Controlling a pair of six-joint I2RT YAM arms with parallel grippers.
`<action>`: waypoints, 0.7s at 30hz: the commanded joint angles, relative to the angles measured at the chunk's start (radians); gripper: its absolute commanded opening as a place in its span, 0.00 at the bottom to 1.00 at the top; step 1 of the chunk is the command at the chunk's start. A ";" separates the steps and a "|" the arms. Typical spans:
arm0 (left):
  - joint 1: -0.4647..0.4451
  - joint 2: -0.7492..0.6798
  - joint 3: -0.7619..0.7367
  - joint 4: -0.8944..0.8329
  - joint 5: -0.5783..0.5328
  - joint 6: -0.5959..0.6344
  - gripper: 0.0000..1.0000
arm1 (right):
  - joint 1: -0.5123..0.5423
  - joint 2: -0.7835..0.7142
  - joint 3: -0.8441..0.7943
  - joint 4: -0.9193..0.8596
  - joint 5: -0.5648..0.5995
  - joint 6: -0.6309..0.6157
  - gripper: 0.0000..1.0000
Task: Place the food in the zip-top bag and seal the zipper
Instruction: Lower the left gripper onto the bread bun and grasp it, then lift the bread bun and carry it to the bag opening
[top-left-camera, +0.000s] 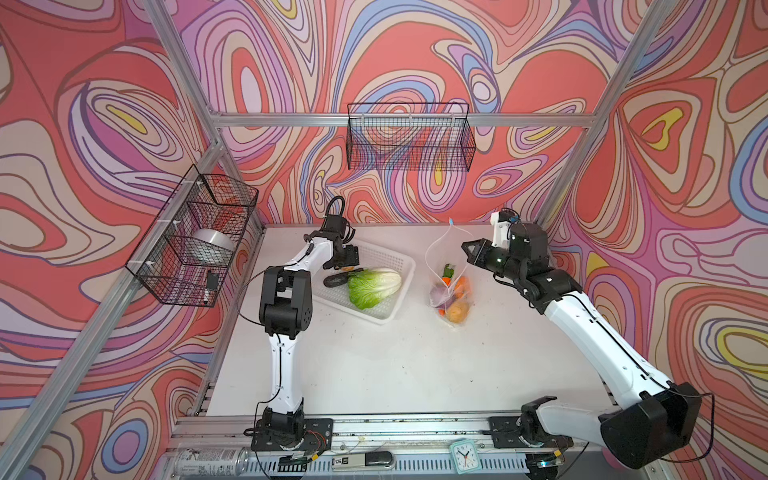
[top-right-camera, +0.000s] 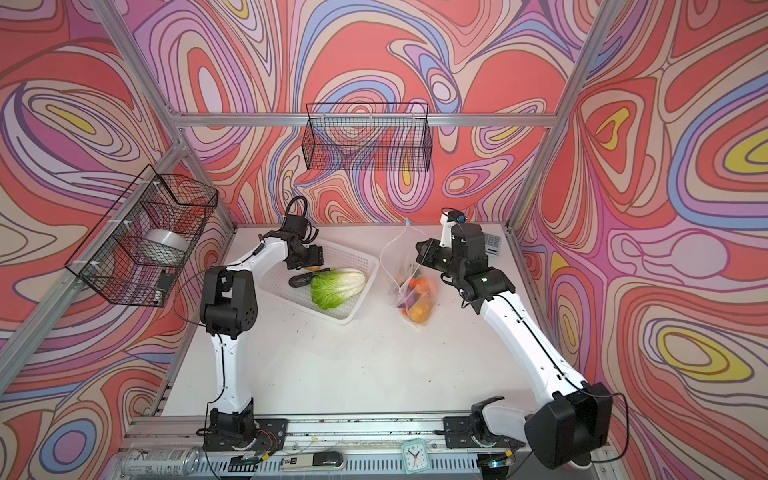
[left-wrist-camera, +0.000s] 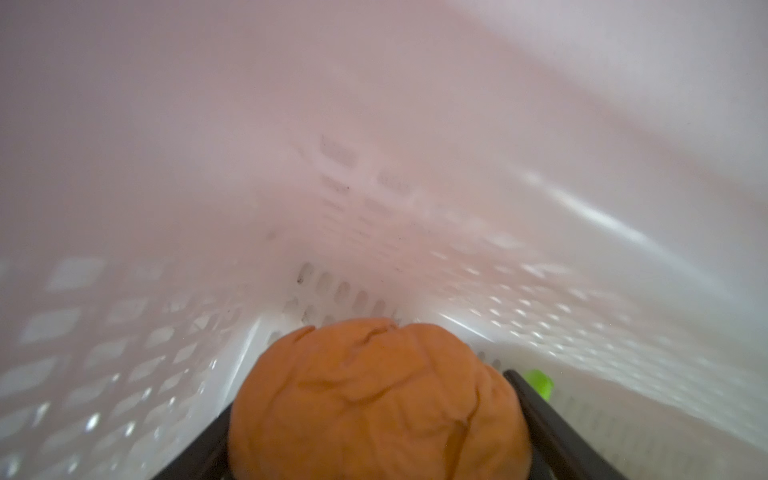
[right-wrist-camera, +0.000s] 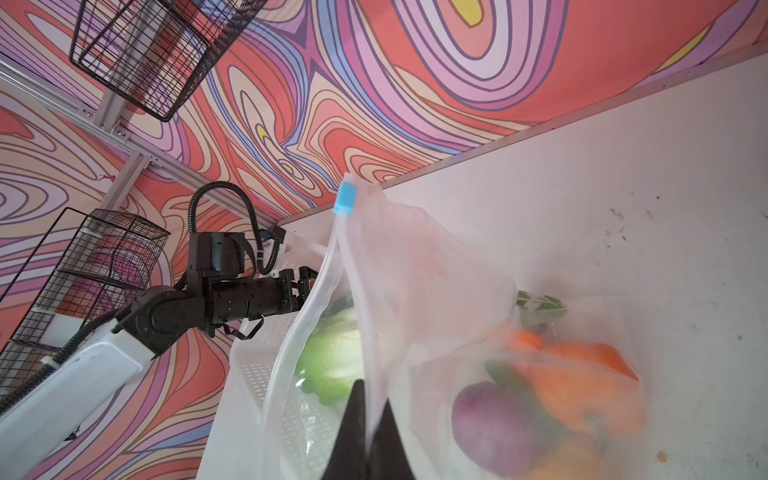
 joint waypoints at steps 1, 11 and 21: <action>0.006 -0.101 -0.029 0.006 0.041 -0.035 0.78 | 0.004 0.004 0.025 0.024 0.000 0.002 0.00; 0.006 -0.251 -0.095 0.042 0.109 -0.074 0.78 | 0.004 0.001 0.019 0.030 -0.006 0.003 0.00; -0.018 -0.441 -0.186 0.192 0.328 -0.185 0.74 | 0.004 -0.005 0.007 0.040 -0.010 0.006 0.00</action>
